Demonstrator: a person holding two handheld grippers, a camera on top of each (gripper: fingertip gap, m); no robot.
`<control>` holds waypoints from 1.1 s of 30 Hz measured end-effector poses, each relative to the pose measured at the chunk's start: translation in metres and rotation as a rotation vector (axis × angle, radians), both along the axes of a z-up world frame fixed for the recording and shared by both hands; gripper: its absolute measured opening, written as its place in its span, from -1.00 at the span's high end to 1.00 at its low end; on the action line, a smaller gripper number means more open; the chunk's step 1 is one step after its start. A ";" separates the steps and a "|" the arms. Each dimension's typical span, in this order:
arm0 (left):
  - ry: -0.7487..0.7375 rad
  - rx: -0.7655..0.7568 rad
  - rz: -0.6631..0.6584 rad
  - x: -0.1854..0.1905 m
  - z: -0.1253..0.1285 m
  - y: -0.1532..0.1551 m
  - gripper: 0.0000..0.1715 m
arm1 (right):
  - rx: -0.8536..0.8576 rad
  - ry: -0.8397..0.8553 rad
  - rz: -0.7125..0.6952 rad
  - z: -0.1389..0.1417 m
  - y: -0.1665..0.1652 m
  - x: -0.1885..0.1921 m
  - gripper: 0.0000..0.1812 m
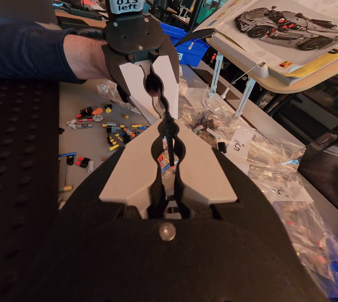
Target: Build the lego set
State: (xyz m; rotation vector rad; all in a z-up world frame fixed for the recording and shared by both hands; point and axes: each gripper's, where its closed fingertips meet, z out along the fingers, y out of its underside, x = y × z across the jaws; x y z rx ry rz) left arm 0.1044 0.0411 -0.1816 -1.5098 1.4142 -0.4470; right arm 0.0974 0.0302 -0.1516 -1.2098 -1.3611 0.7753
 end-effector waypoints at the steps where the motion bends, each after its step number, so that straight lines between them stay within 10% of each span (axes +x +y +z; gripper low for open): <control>1: 0.003 -0.006 -0.006 0.000 -0.001 -0.001 0.93 | 0.000 -0.002 0.004 0.000 -0.001 0.000 1.00; 33: -0.032 -0.004 -0.014 -0.006 0.000 0.002 1.00 | 0.006 -0.011 -0.022 -0.003 0.005 0.003 1.00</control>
